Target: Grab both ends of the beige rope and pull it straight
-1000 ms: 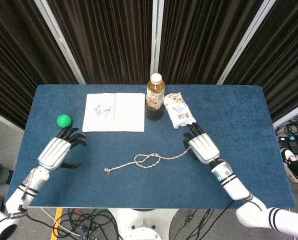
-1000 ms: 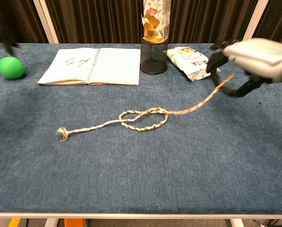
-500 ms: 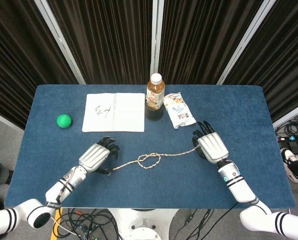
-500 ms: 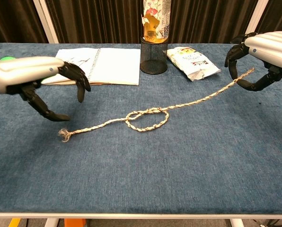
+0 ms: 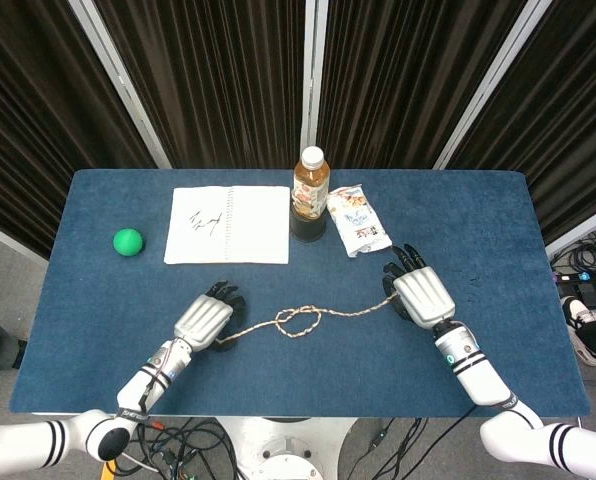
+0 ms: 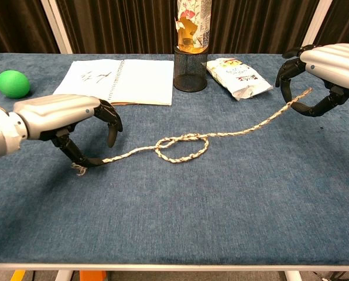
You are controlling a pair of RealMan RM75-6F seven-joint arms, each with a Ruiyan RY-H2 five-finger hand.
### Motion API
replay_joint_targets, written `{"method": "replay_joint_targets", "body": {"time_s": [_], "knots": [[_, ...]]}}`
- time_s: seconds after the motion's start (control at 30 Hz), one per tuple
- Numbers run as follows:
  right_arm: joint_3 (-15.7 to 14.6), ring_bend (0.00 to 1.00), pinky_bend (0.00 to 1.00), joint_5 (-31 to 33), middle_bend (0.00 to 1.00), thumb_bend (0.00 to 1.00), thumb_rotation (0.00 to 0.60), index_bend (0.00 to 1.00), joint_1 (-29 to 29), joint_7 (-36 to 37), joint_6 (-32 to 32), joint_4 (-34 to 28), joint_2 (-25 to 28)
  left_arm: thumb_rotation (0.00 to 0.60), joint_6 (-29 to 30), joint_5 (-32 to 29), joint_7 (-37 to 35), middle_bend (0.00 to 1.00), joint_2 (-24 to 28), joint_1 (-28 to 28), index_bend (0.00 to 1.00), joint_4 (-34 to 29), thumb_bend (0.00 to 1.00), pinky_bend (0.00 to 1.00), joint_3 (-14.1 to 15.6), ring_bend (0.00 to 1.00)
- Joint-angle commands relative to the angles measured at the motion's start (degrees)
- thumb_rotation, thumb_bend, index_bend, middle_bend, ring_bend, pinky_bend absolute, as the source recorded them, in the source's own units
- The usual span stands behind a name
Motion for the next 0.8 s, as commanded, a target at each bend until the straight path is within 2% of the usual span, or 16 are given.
{"method": "replay_joint_targets", "body": {"time_s": [0.03, 0.27, 0.8], "knots": [[-0.1, 0.05, 0.0, -0.2, 0.28, 0.46, 0.6, 0.65, -0.1, 0.4, 0.1, 0.2, -0.1, 0.6, 0.5, -1.9, 1.7, 0.25, -1.4, -1.0, 0.5, 1.7, 0.22, 0.07, -0.7, 0.09], [-0.1, 0.05, 0.0, -0.5, 0.28, 0.47, 0.6, 0.65, -0.2, 1.2, 0.3, 0.5, 0.0, 0.6, 0.6, -2.9, 4.3, 0.2, -2.2, -1.8, 0.48, 2.6, 0.26, 0.06, 0.2, 0.03], [0.1, 0.05, 0.0, 0.2, 0.28, 0.47, 0.6, 0.64, -0.2, 2.0, -0.2, 1.7, -0.7, 0.556, 0.2, -3.4, 4.1, 0.2, -1.2, -3.0, 0.45, 0.0, 0.27, 0.06, 1.0, 0.03]]}}
